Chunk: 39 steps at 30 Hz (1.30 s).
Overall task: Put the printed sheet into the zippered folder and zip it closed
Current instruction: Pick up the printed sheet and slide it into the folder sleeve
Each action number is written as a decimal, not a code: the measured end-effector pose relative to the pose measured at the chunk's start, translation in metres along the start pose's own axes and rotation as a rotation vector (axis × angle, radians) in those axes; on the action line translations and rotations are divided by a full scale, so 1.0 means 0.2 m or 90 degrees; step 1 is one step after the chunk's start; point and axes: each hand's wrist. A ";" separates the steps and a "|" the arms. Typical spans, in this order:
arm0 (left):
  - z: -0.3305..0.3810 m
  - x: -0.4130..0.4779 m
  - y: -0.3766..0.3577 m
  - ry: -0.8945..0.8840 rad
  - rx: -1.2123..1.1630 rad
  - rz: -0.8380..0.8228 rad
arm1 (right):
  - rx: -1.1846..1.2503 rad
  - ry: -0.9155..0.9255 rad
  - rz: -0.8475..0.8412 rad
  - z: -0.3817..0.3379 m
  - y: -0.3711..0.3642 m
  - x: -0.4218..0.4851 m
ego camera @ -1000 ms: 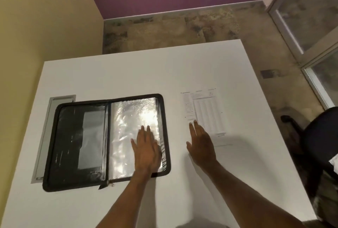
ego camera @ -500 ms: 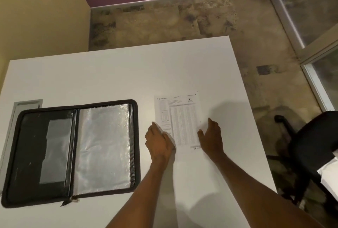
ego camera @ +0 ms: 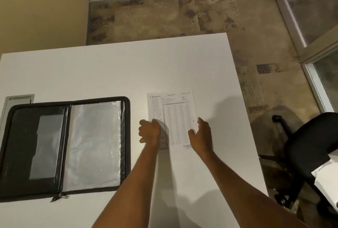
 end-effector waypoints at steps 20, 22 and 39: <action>-0.06 0.13 0.20 0.010 -0.201 -0.258 | 0.004 0.012 -0.017 0.00 0.01 -0.03; -0.08 0.14 0.21 -0.002 -0.213 -0.248 | -0.003 0.016 -0.017 0.00 0.01 -0.02; -0.05 0.13 0.55 -0.092 -0.293 -0.549 | 0.440 0.106 -0.396 -0.04 0.34 0.06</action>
Point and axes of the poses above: each hand's wrist, its own x-axis towards the middle knuckle, its own y-axis out of the back of the hand, z = x × y, and after that the axes turned 11 degrees about -x, right-handed
